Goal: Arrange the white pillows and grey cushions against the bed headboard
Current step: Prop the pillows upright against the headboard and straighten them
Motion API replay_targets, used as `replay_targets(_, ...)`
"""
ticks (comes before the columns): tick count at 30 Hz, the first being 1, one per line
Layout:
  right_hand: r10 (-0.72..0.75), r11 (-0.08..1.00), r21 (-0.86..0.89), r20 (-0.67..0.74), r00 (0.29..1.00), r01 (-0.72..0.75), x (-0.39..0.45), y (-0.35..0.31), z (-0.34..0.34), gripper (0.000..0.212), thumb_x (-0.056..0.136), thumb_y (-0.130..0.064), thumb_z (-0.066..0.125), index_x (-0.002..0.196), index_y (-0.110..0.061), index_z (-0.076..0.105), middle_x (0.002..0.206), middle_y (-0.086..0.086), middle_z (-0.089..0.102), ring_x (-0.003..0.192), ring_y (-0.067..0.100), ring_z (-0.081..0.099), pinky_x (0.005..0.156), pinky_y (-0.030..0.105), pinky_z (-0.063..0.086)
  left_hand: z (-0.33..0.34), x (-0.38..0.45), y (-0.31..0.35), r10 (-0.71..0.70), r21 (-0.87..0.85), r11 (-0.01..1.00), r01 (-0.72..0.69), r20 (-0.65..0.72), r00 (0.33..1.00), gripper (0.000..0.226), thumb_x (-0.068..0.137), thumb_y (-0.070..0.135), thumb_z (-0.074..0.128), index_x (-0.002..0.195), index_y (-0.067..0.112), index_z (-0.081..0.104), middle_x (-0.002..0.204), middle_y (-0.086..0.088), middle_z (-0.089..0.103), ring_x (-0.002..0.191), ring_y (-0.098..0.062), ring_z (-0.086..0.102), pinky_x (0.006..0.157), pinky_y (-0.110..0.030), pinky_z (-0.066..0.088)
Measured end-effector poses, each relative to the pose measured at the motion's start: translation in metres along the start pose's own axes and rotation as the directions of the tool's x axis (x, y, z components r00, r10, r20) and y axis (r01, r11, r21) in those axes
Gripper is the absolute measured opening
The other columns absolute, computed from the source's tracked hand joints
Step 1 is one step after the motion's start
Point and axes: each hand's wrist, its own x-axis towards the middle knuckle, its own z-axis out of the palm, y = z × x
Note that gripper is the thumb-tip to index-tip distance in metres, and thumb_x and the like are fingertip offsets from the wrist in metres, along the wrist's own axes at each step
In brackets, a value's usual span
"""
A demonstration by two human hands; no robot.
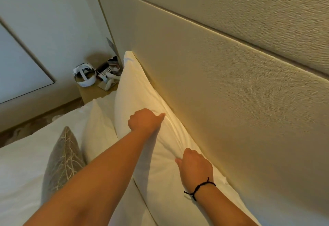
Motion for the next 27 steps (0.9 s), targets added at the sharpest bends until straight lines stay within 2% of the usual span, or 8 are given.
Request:
replay_targets(4,-0.048,0.999,-0.025,-0.054,0.997,0.047,0.001,0.004,-0.002,0.027,0.103,-0.044,0.037,0.09,-0.022,0.047,0.088,-0.004,0.061,0.075,0.016,0.058,0.06,0.028,0.033,-0.005,0.009,0.008,0.049,-0.026,0.999,-0.046,0.136,0.99,0.062,0.078,0.081,0.041,0.097,0.023,0.053,0.092,-0.001,0.055,0.09,-0.025,0.057,0.075,-0.04,0.039)
replay_targets(7,-0.046,0.998,0.03,-0.106,0.993,0.05,-0.003,0.01,-0.004,0.031,0.1,-0.047,0.041,0.087,-0.02,0.052,0.081,-0.002,0.062,0.069,0.018,0.058,0.059,0.029,0.033,-0.008,0.007,0.013,0.322,0.133,0.94,-0.313,-0.05,0.945,0.047,0.094,0.058,0.041,0.107,0.018,0.06,0.102,-0.002,0.063,0.099,-0.026,0.062,0.082,-0.04,0.044)
replay_targets(9,-0.021,0.999,0.04,-0.118,0.993,0.026,-0.008,0.017,-0.008,0.035,0.099,-0.051,0.038,0.085,-0.022,0.049,0.082,-0.003,0.061,0.07,0.018,0.055,0.06,0.029,0.031,-0.013,0.007,0.009,0.614,0.204,0.785,-0.585,-0.13,0.779,0.028,0.098,0.037,0.043,0.11,0.02,0.061,0.108,-0.002,0.06,0.104,-0.026,0.058,0.08,-0.038,0.047)
replay_targets(12,0.029,1.0,0.011,-0.099,0.995,-0.029,-0.021,0.029,-0.013,0.041,0.096,-0.062,0.029,0.087,-0.027,0.048,0.088,-0.008,0.058,0.079,0.014,0.053,0.064,0.027,0.032,-0.025,0.018,-0.004,0.836,0.376,0.448,-0.811,0.144,0.529,0.028,0.1,0.025,0.046,0.125,0.027,0.058,0.135,0.003,0.053,0.121,-0.022,0.048,0.09,-0.039,0.046)
replay_targets(15,0.077,0.996,-0.037,-0.076,0.994,-0.08,-0.04,0.033,-0.017,0.054,0.087,-0.076,0.028,0.093,-0.028,0.051,0.093,-0.009,0.054,0.088,0.013,0.053,0.075,0.028,0.041,-0.033,0.03,-0.015,0.852,0.507,0.267,-0.82,0.273,0.446,0.051,0.094,0.018,0.058,0.141,0.031,0.042,0.147,0.004,0.043,0.132,-0.021,0.04,0.099,-0.039,0.043)
replay_targets(18,0.143,0.986,-0.081,-0.012,0.99,-0.143,-0.053,0.035,-0.017,0.06,0.082,-0.082,0.031,0.097,-0.028,0.053,0.097,-0.008,0.054,0.094,0.015,0.054,0.084,0.031,0.044,-0.034,0.035,-0.012,0.825,0.593,0.226,-0.773,0.306,0.475,0.052,0.091,0.023,0.062,0.139,0.029,0.044,0.141,0.001,0.048,0.134,-0.023,0.04,0.101,-0.041,0.041)
replay_targets(21,0.133,0.989,-0.071,0.018,0.991,-0.132,-0.057,0.035,-0.016,0.041,0.094,-0.065,0.037,0.092,-0.027,0.052,0.095,-0.008,0.058,0.084,0.013,0.051,0.074,0.028,0.037,-0.032,0.028,0.0,0.74,0.681,0.294,-0.67,0.282,0.611,0.025,0.099,0.036,0.048,0.116,0.031,0.065,0.111,0.007,0.064,0.109,-0.018,0.057,0.098,-0.038,0.037)
replay_targets(27,0.093,0.992,0.108,-0.228,0.969,-0.07,-0.047,0.041,-0.04,0.027,0.098,-0.033,0.053,0.075,-0.025,0.041,0.073,-0.008,0.043,0.065,0.014,0.04,0.06,0.025,0.03,-0.042,0.033,-0.005,0.748,0.63,0.444,-0.638,0.132,0.651,0.022,0.1,0.03,0.041,0.1,0.024,0.062,0.087,0.005,0.06,0.084,-0.02,0.061,0.087,-0.038,0.035)
